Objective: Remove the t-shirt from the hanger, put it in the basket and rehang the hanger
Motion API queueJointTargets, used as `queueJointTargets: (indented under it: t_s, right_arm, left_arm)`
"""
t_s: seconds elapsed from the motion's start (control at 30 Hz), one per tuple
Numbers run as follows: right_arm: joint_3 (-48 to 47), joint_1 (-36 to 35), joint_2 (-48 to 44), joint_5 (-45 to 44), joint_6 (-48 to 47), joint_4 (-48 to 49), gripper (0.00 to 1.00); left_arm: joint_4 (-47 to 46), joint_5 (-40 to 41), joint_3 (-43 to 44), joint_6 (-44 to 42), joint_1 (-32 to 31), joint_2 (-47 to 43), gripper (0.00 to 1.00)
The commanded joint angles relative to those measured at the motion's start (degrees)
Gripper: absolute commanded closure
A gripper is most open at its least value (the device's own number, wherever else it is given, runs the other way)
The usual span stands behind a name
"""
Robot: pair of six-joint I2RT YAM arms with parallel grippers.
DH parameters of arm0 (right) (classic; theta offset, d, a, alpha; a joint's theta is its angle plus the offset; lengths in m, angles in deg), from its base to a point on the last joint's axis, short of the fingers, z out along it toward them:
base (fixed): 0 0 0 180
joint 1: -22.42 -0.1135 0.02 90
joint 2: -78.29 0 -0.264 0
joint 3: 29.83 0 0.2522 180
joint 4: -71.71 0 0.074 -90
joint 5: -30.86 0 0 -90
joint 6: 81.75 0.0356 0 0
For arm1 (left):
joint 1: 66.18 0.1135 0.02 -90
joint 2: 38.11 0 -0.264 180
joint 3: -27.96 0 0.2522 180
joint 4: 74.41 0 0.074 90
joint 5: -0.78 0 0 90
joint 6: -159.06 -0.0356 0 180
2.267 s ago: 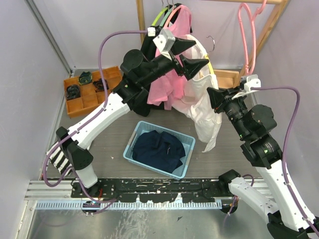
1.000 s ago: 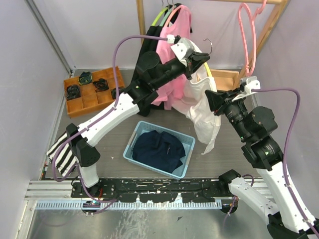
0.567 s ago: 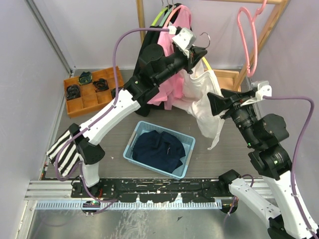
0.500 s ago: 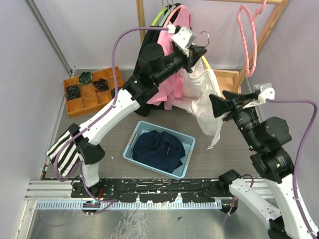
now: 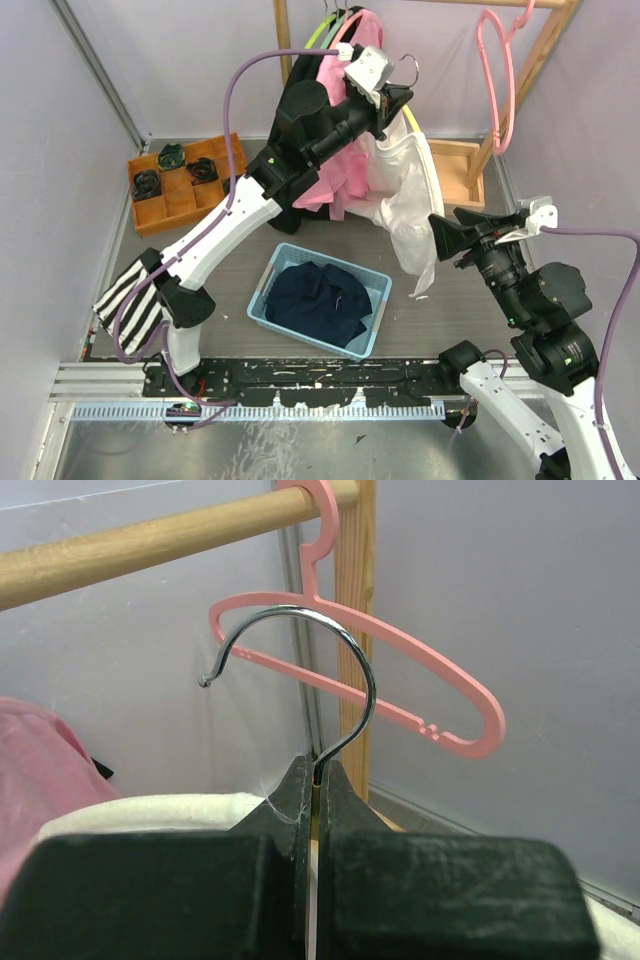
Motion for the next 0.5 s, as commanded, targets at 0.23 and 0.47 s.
queueJointTargets:
  t_s: [0.23, 0.47]
  right_arm:
    - [4.65, -0.10, -2.54, 1.15, 2.62, -2.41, 0.43]
    - [8.51, -0.04, -4.97, 1.93, 4.97, -3.46, 0.49]
  left_arm:
    - [-2.58, 1.83, 5.38, -0.74, -0.17, 0.40, 1.00]
    - [-2.38, 2.55, 6.46, -1.16, -0.16, 0.73, 1.00]
